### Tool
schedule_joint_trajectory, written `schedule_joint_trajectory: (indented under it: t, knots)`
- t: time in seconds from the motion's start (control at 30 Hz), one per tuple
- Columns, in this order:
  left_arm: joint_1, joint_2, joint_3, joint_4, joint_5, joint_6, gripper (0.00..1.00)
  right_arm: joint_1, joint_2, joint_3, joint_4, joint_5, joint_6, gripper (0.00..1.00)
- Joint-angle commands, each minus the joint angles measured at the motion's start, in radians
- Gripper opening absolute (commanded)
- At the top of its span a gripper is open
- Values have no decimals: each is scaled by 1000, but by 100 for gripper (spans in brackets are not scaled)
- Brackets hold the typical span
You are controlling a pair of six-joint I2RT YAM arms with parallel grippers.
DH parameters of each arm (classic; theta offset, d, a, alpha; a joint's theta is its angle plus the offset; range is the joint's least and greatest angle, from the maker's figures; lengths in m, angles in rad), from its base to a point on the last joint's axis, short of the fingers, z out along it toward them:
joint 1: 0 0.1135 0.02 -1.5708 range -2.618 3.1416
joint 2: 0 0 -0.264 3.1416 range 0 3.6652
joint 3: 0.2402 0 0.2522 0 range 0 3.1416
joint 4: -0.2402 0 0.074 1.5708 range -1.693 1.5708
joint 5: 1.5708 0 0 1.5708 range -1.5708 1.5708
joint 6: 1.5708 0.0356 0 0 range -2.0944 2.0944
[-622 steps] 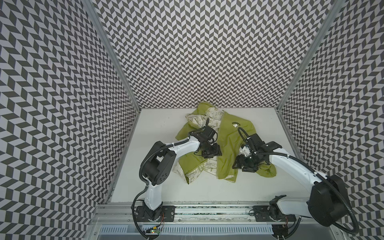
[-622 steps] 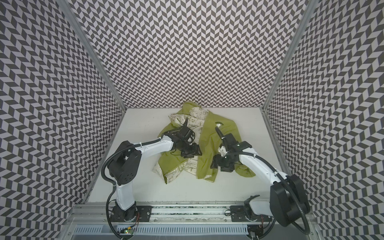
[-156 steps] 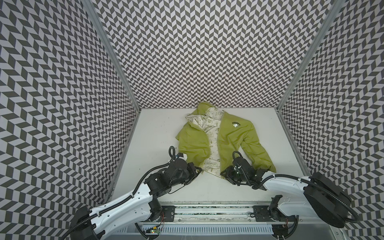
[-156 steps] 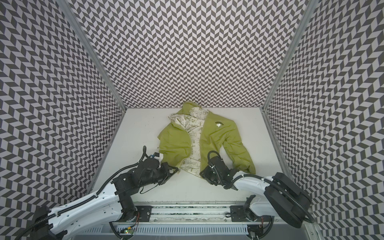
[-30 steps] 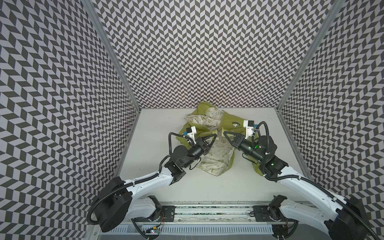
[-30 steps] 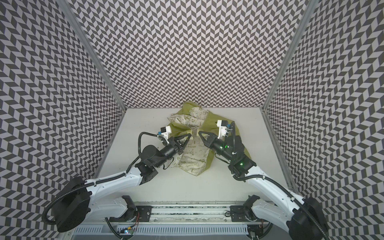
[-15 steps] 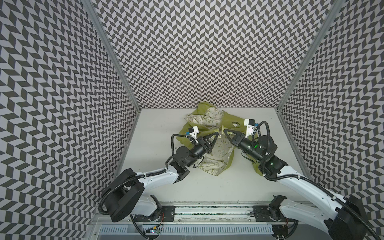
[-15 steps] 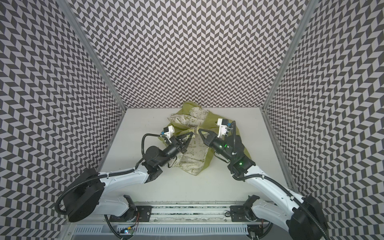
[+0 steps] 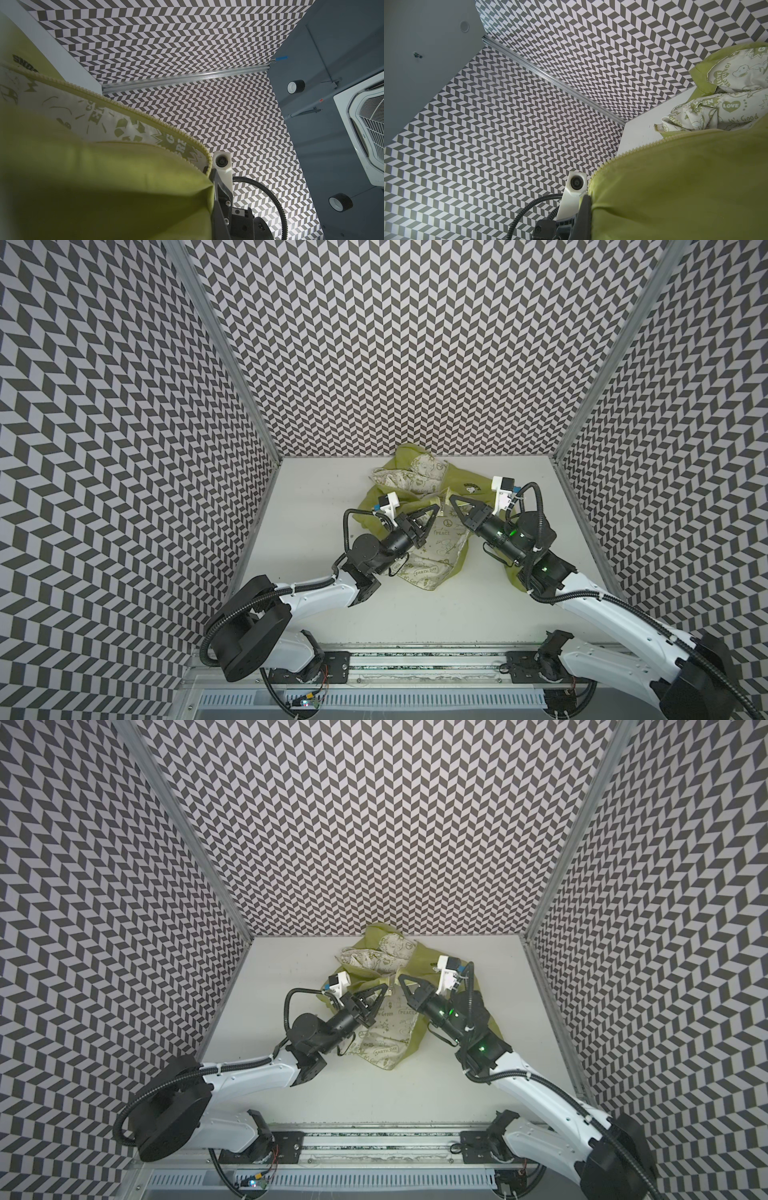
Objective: Zip up the jacket
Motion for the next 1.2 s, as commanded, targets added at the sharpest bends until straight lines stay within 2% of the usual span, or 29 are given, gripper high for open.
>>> schedule_joint_trajectory:
  t: [0.0,0.77,1.17]
  knots:
    - [-9,1,34,67,-5,2,0,14,-20,38,59,15,-13,0]
    - [-23,13,24,112,-47,16,0,39,-40,45,22,40,-45,0]
    - [-29,16,25,121,-52,14,0,48,-33,70,-12,-16,-84,0]
